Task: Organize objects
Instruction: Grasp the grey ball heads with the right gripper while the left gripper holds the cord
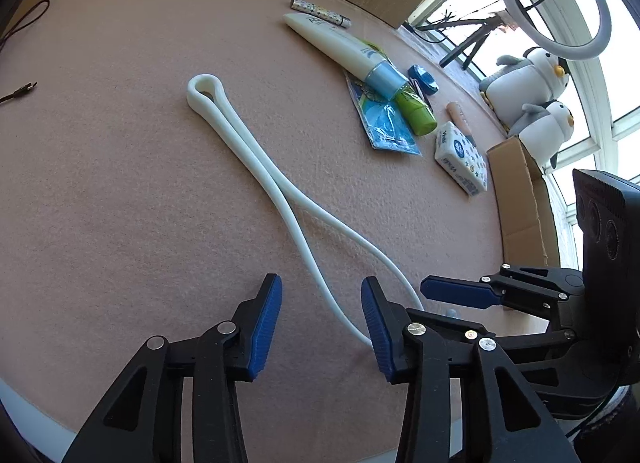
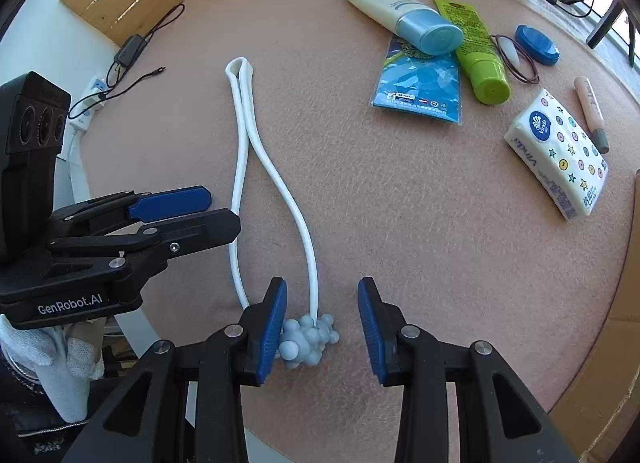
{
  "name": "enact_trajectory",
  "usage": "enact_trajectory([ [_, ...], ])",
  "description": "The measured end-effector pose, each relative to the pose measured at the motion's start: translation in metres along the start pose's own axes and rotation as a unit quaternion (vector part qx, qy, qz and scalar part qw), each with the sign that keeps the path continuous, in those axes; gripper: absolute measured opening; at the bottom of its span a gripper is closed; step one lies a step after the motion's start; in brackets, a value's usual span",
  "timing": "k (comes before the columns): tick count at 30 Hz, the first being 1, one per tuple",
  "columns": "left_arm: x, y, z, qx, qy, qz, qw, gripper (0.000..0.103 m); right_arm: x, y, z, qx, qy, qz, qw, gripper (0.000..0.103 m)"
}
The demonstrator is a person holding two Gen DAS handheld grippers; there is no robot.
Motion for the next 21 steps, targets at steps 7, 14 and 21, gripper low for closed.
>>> enact_trajectory([
  [7,0.003,-0.004,0.007,0.017,0.001,-0.014,0.9998,0.029,0.006,0.009,0.003,-0.003,-0.009,-0.031,0.999,0.021],
  [14,0.006,-0.007,0.01,0.033,0.002,-0.025,0.9991,0.021,0.009,0.016,0.005,0.016,-0.018,-0.049,0.999,0.018],
  [21,0.01,-0.028,-0.003,0.038,-0.013,-0.002,0.9992,0.017,0.019,0.016,-0.008,0.027,-0.035,-0.049,0.998,0.018],
])
Point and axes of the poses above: each gripper's, at about its wrist camera, not at the fingertips, and z roughly the way its jaws point, y to its left, x to its underside, the point moved 3 cm from there along z, roughly the way its jaws point, and after that the axes turned 10 degrees about -z, right-handed, at the moved point
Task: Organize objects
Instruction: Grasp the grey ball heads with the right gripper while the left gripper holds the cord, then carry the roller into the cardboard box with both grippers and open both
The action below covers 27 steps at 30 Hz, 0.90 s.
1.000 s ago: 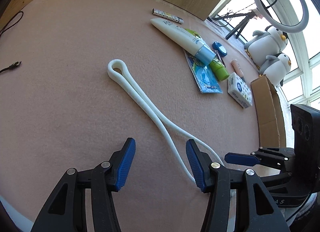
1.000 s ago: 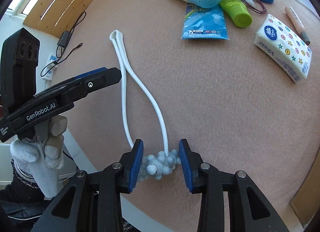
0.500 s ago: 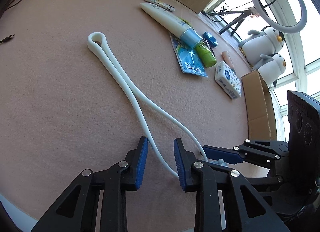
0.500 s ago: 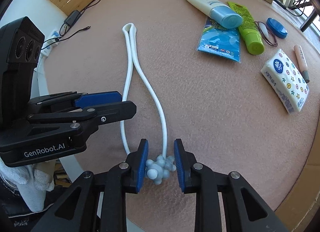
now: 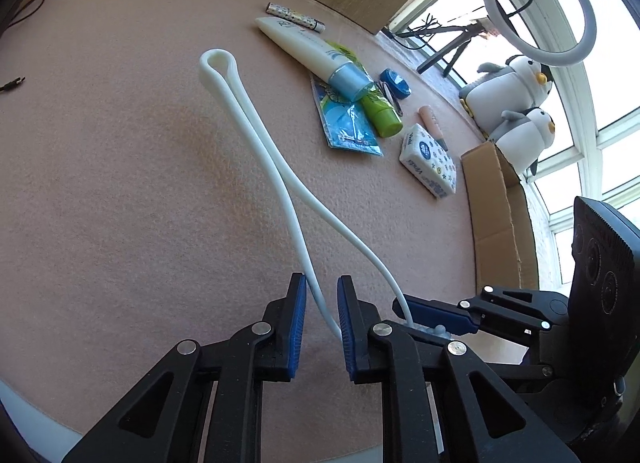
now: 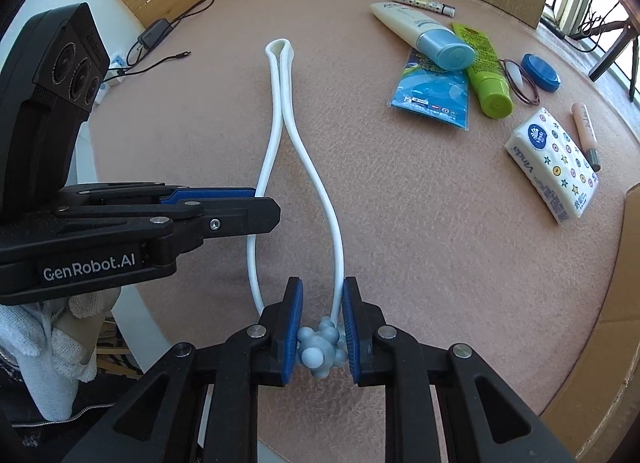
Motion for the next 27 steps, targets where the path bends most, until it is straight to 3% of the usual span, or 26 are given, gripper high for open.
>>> enact_trajectory([
  [14,-0.008,-0.123,-0.003,0.052,-0.008,0.112,0.9923,0.017,0.03,-0.045,-0.075,0.032,-0.074,0.081,0.993,0.018],
  [27,0.014,-0.262,0.059,0.102,0.027,0.203,0.9736,0.017,0.099,-0.127,-0.138,0.106,-0.11,0.182,0.971,0.017],
])
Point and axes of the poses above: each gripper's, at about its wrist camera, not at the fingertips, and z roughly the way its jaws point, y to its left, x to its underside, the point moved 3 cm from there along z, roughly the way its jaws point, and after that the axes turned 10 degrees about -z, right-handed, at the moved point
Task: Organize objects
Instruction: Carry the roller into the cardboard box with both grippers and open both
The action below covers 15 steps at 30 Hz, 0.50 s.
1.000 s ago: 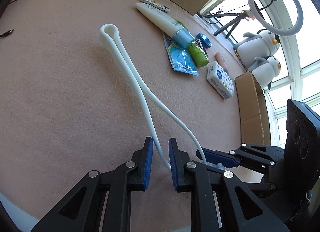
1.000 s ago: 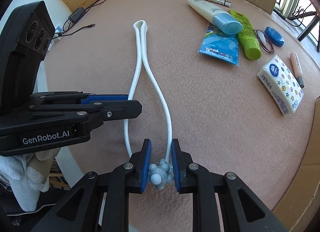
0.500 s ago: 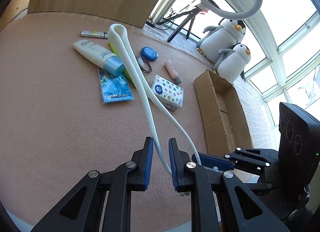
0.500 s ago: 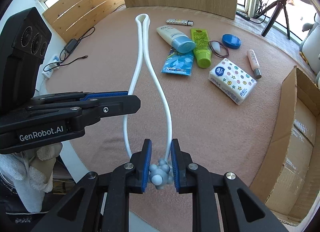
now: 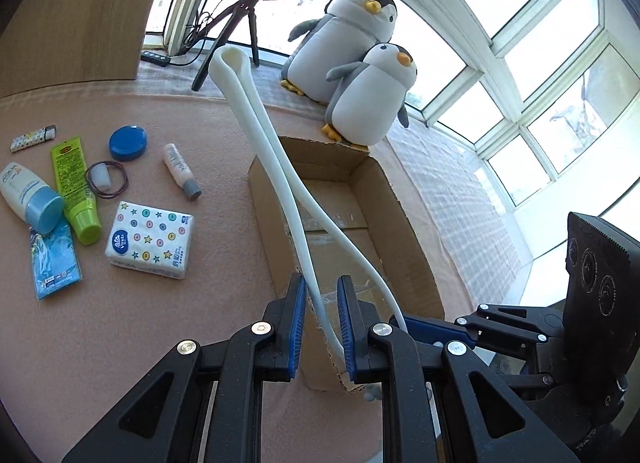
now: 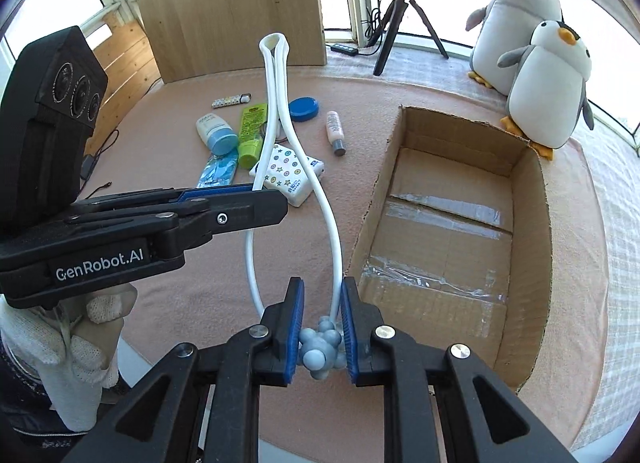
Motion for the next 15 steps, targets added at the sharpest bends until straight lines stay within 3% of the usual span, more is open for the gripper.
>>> enact_trajectory([
  [10,-0.005,-0.038,0.056,-0.008,0.036,0.032,0.9988,0.017,0.021,-0.066,-0.003,0.026,0.004,0.068,0.997,0.015],
  [12,-0.006,-0.036,0.059,-0.02,0.037,0.033,0.9986,0.024,0.023,-0.073,0.0,0.032,0.009,0.074,0.997,0.015],
  [13,-0.007,-0.034,0.058,-0.027,0.036,0.034,0.9984,0.036,0.026,-0.075,0.0,0.035,0.013,0.076,0.996,0.015],
  [14,-0.007,-0.032,0.057,-0.031,0.033,0.035,0.9984,0.042,0.028,-0.077,0.001,0.037,0.015,0.079,0.996,0.016],
  [15,-0.007,-0.028,0.056,-0.034,0.031,0.036,0.9983,0.042,0.03,-0.08,0.001,0.041,0.011,0.088,0.995,0.017],
])
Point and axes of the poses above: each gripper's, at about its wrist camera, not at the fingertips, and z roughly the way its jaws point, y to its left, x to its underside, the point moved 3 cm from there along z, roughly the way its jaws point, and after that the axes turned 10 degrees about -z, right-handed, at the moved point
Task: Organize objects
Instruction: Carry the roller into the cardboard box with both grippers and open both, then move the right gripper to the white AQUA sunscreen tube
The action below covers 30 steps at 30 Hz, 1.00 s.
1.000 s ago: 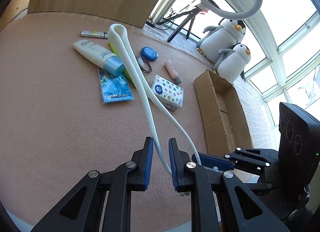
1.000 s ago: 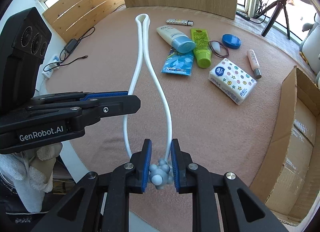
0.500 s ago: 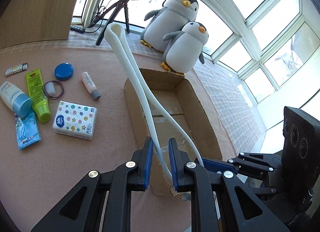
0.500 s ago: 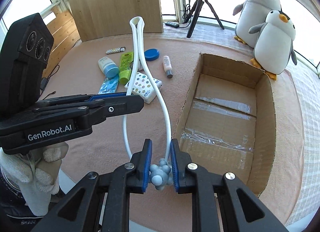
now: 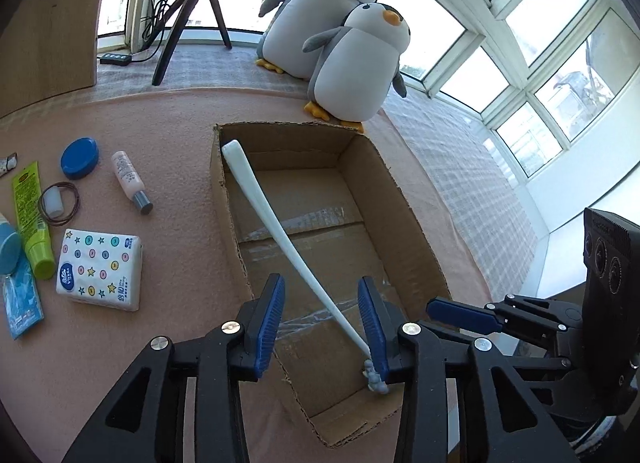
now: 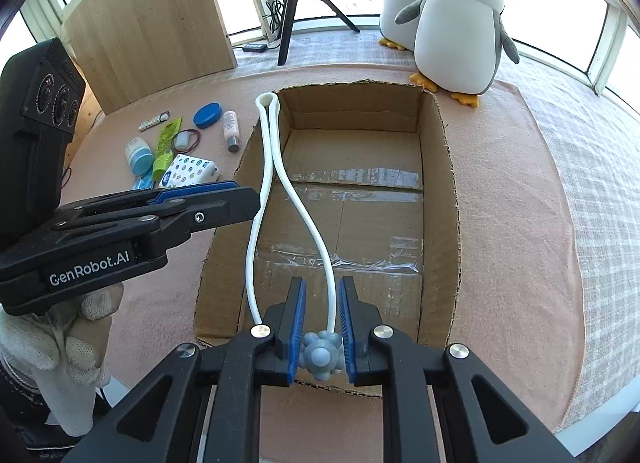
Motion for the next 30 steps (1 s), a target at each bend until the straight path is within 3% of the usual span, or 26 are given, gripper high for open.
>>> enact_trajectory([
  [2,-0.001,0.008,-0.004,-0.005,-0.003,0.001,1.0,0.042,0.0,-0.005,0.001,0.0,-0.002,0.014,1.0,0.035],
  [4,-0.002,0.014,-0.01,-0.01,-0.007,0.001,0.9999,0.042,-0.001,-0.007,0.002,0.006,-0.007,0.021,1.0,0.041],
  [17,0.015,0.075,-0.067,-0.053,-0.032,-0.009,0.9981,0.042,-0.023,0.023,0.002,0.005,-0.025,0.014,1.0,0.044],
  [30,0.045,0.2,-0.14,-0.1,-0.05,-0.094,0.9893,0.042,-0.082,0.124,0.019,-0.045,-0.053,-0.072,0.995,0.044],
])
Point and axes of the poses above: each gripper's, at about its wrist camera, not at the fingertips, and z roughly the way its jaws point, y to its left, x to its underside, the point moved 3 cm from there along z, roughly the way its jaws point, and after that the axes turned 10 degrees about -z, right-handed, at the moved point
